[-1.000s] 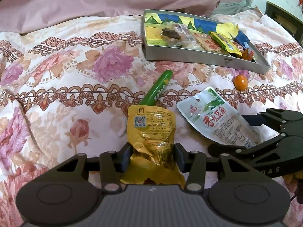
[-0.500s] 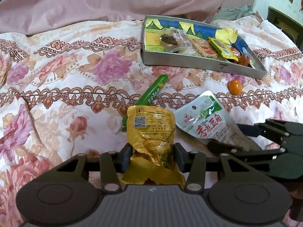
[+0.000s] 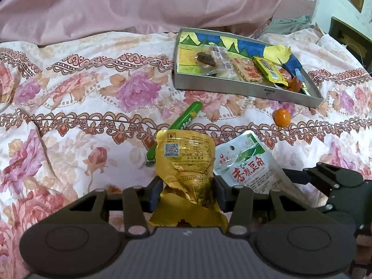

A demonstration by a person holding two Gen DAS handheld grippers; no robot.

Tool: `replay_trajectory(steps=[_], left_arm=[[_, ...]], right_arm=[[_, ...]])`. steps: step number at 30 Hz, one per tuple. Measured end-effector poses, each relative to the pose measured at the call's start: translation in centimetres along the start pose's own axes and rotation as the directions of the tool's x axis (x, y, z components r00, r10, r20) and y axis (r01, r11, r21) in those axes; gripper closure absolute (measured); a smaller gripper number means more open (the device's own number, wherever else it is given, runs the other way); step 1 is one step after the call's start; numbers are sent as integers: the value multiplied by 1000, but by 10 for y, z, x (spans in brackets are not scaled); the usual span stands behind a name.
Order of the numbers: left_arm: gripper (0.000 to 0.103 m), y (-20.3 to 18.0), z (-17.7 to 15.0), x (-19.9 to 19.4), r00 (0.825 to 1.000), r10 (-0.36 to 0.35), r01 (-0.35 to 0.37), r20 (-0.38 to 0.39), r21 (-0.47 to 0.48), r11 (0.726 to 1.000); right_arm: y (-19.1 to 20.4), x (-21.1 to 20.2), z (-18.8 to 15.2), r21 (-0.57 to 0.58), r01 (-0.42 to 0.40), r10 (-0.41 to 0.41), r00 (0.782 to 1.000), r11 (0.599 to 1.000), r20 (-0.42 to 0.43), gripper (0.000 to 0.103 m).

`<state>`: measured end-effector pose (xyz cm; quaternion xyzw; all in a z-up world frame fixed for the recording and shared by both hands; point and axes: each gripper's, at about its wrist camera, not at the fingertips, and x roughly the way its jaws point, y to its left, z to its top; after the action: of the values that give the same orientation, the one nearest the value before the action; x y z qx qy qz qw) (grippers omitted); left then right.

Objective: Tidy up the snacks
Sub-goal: 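Lift the yellow bag and white tofu pack off the bedspread with both tools, then lower the yellow bag and tofu pack into the tray and open both tools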

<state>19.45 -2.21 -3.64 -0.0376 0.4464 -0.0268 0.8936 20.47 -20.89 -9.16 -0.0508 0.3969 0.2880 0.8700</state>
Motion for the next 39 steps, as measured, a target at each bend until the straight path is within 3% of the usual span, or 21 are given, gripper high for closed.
replay_trajectory(steps=[2,6,7,8,9,11,19,22,31,39], left_arm=[[52,-1,0,2,1000,-1,1,-6,-2,1000],[52,-4,-1,5,1000,0,0,-9,3,1000],[52,-4,-1,5,1000,1,-1,-8,4,1000],[52,-5,-1,6,1000,1,-1,-7,5,1000],[52,-6,-1,6,1000,2,-2,-4,5,1000],[52,-7,0,5,1000,4,-4,2,5,1000],[52,-9,8,-2,999,17,-16,40,-11,1000],[52,-11,15,-4,998,20,-18,58,-26,999],[52,-27,43,1,992,23,-18,126,-42,999],[52,-45,83,15,979,2,11,202,-63,998]], right_arm=[[7,4,-2,-43,14,-14,1000,999,-6,15],[8,6,-5,-62,29,-29,1000,998,6,19],[8,5,-5,-65,41,-40,999,997,14,27],[8,3,-5,-65,53,-52,998,996,27,41],[6,1,-4,-57,59,-57,998,997,34,45],[6,0,-4,-55,62,-60,998,997,35,46],[30,-12,-7,-230,192,-171,979,954,109,49],[27,-17,-4,-224,223,-195,971,949,140,49],[6,-37,13,-144,299,-254,930,943,264,49],[-33,-48,43,-38,364,-322,865,931,385,49]])
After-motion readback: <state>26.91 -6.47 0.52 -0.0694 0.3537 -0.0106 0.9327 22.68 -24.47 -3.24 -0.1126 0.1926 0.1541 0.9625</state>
